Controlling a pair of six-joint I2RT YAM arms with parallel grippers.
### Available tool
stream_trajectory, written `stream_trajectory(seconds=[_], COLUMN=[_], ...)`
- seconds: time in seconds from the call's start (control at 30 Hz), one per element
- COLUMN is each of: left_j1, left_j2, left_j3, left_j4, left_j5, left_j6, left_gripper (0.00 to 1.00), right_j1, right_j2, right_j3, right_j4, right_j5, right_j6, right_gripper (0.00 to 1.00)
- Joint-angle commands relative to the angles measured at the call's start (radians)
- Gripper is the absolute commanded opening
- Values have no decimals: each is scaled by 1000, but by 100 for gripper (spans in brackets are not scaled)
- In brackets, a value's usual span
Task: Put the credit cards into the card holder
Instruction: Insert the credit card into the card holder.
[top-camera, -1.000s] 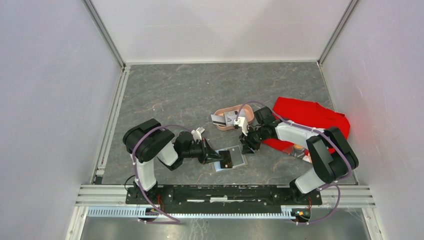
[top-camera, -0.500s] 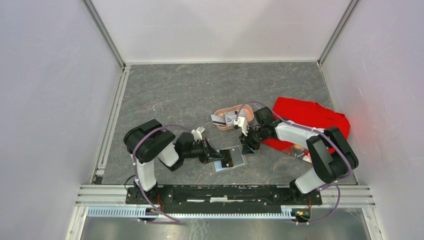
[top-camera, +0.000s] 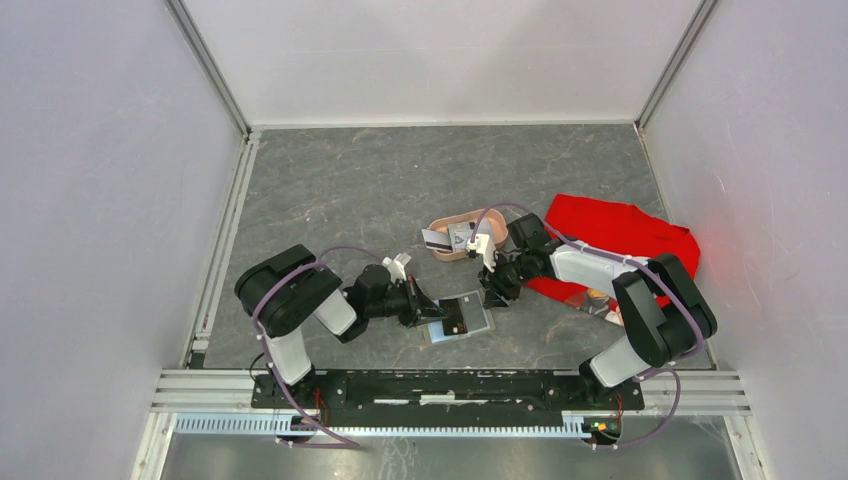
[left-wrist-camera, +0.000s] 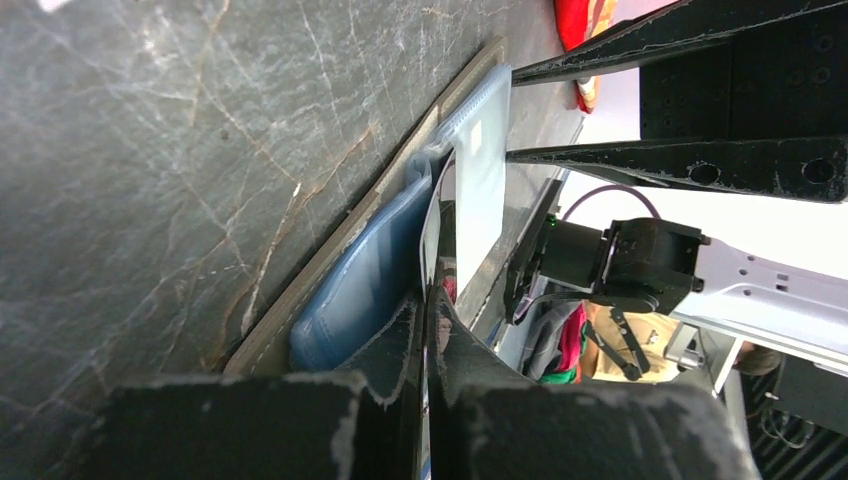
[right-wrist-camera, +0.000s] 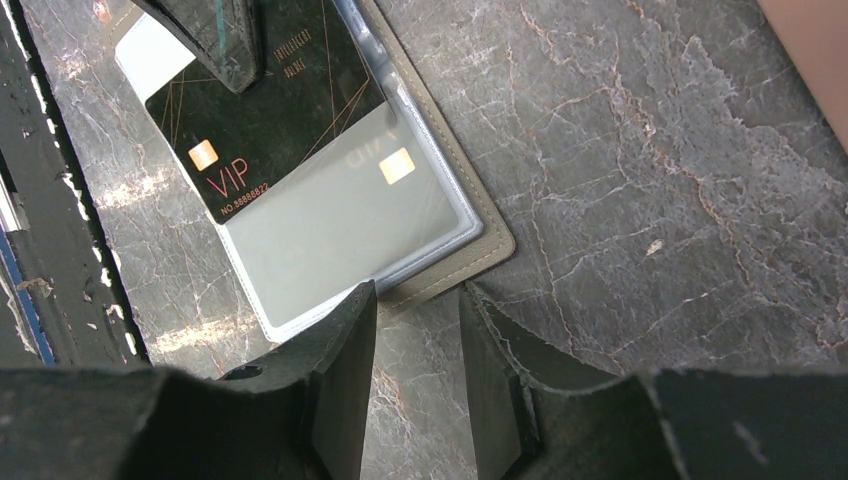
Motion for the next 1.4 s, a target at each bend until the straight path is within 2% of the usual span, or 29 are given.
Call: stream_trajectory(seconds=[0.0,0.13,0.5,0.77,0.93,1.1,1.23,1.37], left_j1=[-23,-45,-83,-102,-110,-110,-110,-109], left_j2=[-46,-68,-60,-53,-52,-67,-99,-144], left_j3=[21,39,49,48,53,54,64,76], left_j4=[-226,-284,-270,-243,-243,-258,-309,-378], left_j5=[-120,-152,-188,-194,-197,-201,-208,-228], left_j6=[133,153,123,92,84,83,98,118], left_gripper=[2,2,2,2,3,9,19,33], right_j1=[7,7,6,7,4,-2,-3,-2], right_j2=[-3,-5,-6,-27,-58,-99,-138,-167], right_j3=[24,24,23,33,33,31,22,11], right_j4=[-1,-3,-3,-13,-17,-27,-31,-31], right_j5=[10,10,8,29,67,91,66,-47], right_j6=[-10,-10,-10,-12,-26,-58,-93,-116], right_gripper=[43,43,44,49,56,64,62,59])
